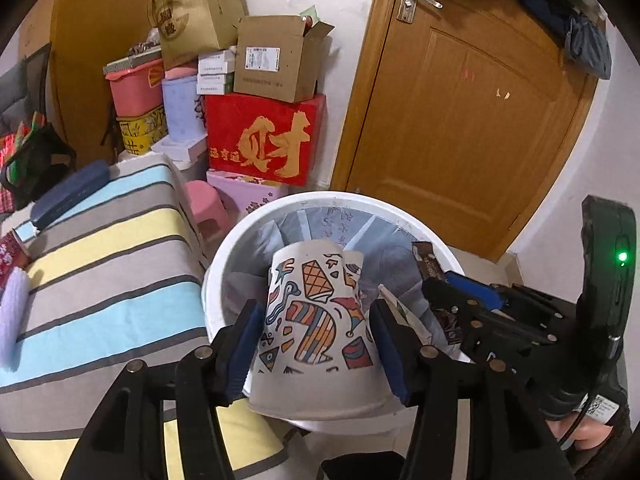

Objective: Collect trash
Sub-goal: 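Open both tools to drop the snack bar and cup into the wastebasket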

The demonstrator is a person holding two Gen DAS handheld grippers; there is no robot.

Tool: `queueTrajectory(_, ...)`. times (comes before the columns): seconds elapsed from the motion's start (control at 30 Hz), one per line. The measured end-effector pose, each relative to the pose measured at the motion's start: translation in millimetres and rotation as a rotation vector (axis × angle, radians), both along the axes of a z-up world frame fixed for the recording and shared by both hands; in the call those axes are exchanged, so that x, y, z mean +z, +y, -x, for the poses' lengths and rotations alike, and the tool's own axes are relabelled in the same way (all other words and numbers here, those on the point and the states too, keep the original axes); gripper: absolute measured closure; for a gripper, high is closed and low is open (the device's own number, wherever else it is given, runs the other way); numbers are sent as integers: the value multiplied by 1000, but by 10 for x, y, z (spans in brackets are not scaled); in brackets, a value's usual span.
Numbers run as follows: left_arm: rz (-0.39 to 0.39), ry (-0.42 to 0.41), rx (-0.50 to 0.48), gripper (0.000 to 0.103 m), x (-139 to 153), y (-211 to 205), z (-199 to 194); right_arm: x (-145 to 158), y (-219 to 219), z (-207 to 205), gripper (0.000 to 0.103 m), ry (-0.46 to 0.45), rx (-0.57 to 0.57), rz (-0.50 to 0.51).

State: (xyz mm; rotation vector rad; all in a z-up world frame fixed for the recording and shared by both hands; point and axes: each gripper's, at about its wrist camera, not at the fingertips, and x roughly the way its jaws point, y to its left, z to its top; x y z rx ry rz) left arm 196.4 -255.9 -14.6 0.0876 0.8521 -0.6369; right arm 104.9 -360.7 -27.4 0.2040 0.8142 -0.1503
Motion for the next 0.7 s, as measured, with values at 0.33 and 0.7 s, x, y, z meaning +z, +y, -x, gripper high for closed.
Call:
queueTrajectory(0.33,12,9,29,40,-21,69,-62,-32,-67,-24,56,19,-32,-6)
queueTrajectory(0.7,27,-18,81,40,121,354,45,56,33,37,53,-16,-33,-19)
